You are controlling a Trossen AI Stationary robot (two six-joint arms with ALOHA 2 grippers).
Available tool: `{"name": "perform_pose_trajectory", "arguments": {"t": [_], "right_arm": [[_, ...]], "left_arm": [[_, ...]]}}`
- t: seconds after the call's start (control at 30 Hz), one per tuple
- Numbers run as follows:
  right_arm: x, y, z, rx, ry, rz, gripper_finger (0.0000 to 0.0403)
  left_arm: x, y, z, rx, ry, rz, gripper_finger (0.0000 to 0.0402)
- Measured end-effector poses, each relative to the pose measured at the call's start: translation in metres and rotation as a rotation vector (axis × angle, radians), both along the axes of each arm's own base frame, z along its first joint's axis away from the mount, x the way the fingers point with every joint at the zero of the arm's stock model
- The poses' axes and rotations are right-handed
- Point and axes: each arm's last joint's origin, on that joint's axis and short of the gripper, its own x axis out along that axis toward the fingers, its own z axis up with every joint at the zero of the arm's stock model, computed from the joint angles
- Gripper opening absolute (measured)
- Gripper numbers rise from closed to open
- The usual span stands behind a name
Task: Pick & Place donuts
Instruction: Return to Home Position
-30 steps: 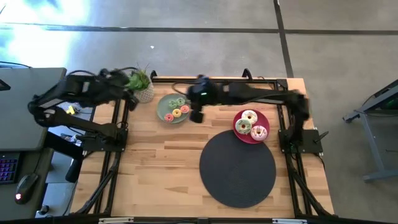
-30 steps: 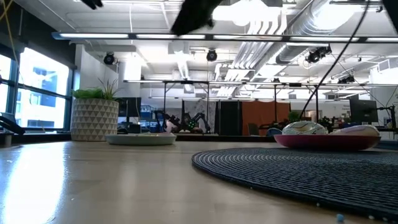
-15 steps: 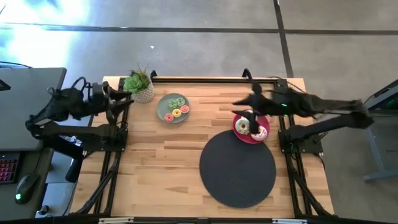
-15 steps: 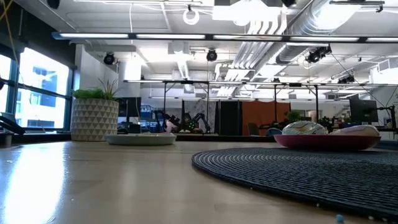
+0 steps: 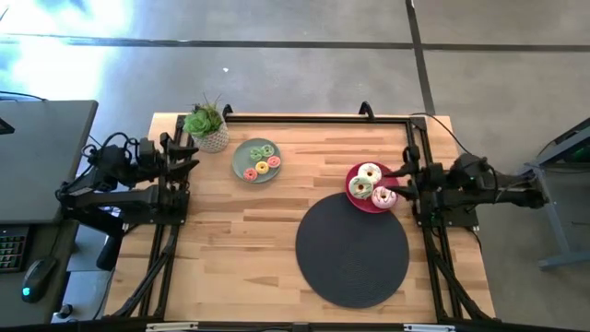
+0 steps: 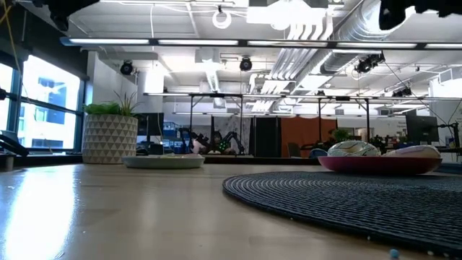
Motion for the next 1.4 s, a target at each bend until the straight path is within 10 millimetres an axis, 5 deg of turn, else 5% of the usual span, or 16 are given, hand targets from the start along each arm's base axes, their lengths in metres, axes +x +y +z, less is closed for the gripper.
{"name": "perform_pose_trajectory", "arguments": {"t": [0.4, 0.7, 1.07, 1.4], "right_arm": [[-0.010, 0.001, -0.048, -0.015, -0.091, 0.021, 0.0129], [-0.001, 0.001, -0.077, -0.016, -0.106, 0.023, 0.0129], [0.001, 0.000, -0.084, -0.002, -0.121, 0.007, 0.0129], [0.002, -0.002, -0.085, 0.012, -0.110, -0.053, 0.0129]], "left_arm": [[0.022, 0.000, -0.021, 0.067, -0.060, -0.055, 0.0179], [0.046, -0.001, -0.058, 0.100, -0.073, -0.123, 0.0179], [0.061, 0.000, -0.097, 0.065, -0.037, -0.131, 0.0179], [0.064, 0.001, -0.109, 0.051, 0.050, -0.134, 0.0179]]}}
